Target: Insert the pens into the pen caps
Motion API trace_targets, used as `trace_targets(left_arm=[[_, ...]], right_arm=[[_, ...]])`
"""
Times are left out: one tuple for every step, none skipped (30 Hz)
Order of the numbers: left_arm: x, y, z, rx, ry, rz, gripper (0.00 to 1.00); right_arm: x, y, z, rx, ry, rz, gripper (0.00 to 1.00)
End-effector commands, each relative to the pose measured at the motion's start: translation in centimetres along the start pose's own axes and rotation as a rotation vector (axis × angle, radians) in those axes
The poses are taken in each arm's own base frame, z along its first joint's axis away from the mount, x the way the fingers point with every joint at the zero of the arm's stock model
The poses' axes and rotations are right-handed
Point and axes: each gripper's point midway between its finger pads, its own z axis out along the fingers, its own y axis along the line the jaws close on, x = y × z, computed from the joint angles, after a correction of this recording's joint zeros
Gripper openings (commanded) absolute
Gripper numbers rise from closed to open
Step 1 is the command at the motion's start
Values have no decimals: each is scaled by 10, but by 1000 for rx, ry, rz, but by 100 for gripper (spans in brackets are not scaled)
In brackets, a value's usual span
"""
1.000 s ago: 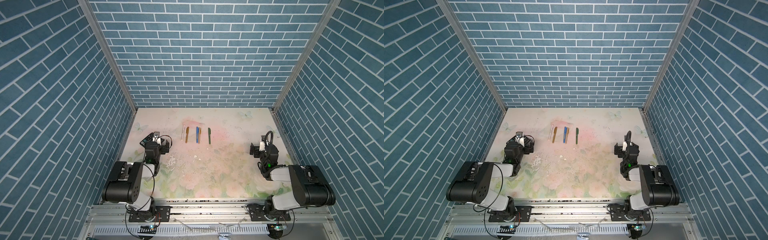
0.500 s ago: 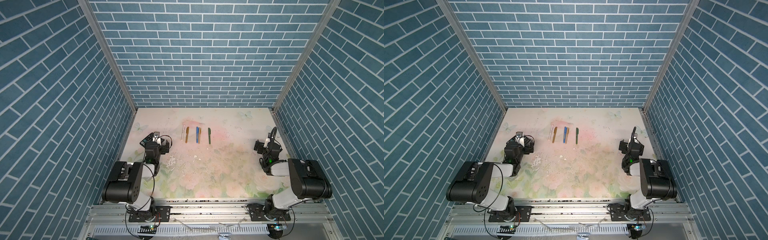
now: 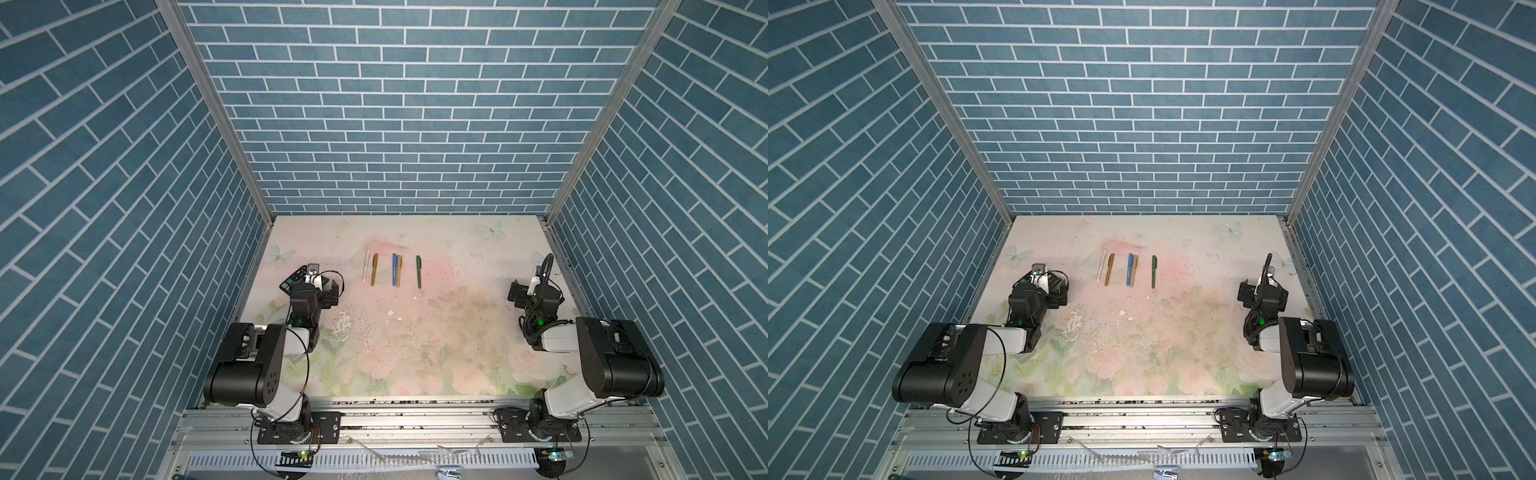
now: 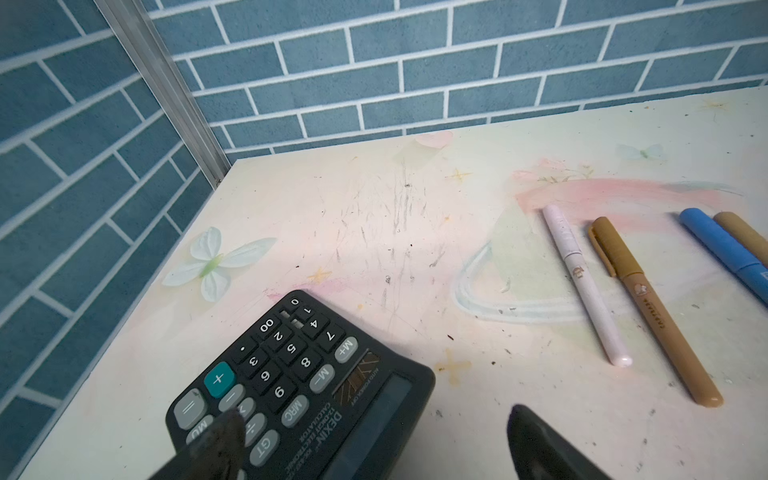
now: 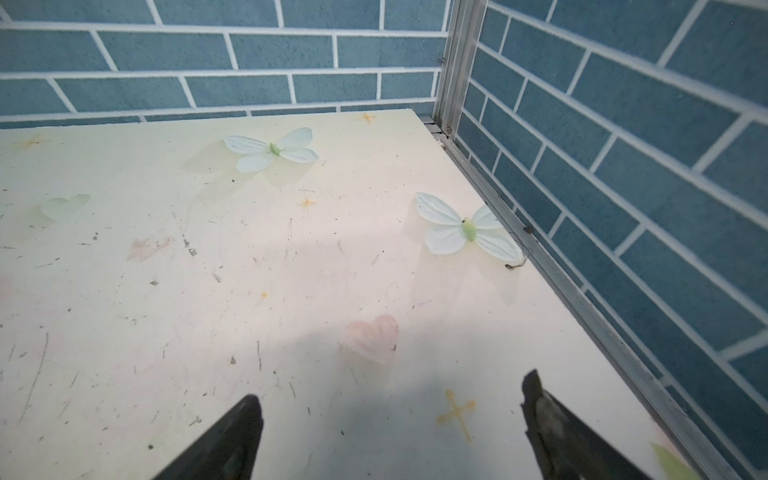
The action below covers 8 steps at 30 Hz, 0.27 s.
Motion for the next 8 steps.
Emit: trace_targets(left_arm=[[-3,1,2,2,-5,2,100],[-3,1,2,2,-4,2,100],[-3,1,2,2,-4,2,100],[-3,1,2,1,-4,2,100],[-3,1,2,2,-4,2,99],[-3,1,2,3,-5,2,99],[-3,1,2,2,-4,3,100],[-3,1,2,4,-5,2,100]], right_arm=[[-5,-2,2,13,-7,26,99],[-5,-2,3,7,-4,29,99],[-5,-3,3,6,-2,32,99],[-5,-3,3,8,-3,33,99],[-5,-3,3,8,-4,33,99],[-5,-3,3,6,-4,33,99],[-5,-4,2,9,-4,32,99],[-6,-5,1,14,-13,31,99]])
